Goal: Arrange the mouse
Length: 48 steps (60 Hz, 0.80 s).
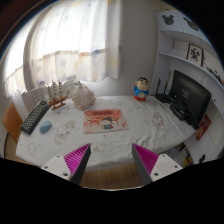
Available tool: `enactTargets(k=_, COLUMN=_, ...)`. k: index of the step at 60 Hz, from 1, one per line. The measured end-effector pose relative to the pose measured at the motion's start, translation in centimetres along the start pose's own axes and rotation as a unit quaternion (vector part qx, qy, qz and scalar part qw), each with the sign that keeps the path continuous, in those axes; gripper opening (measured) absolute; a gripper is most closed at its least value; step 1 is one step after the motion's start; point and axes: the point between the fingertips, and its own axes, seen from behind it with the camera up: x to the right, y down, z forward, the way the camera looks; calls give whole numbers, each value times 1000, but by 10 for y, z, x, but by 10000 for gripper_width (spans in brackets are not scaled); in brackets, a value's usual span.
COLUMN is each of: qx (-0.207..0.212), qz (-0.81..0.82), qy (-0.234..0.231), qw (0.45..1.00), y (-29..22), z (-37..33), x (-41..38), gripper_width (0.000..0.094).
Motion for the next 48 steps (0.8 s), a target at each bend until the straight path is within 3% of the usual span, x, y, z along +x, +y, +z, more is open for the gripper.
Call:
enactTargets(k=23, qx=-2, qz=-21, qy=-46, qw=999, y=0, z=37, x=-82, gripper_width=856)
enactTargets(k=48, qx=5, qz=-75, qy=-141, qw=987, y=7, z=62, x=-273, gripper_width=854)
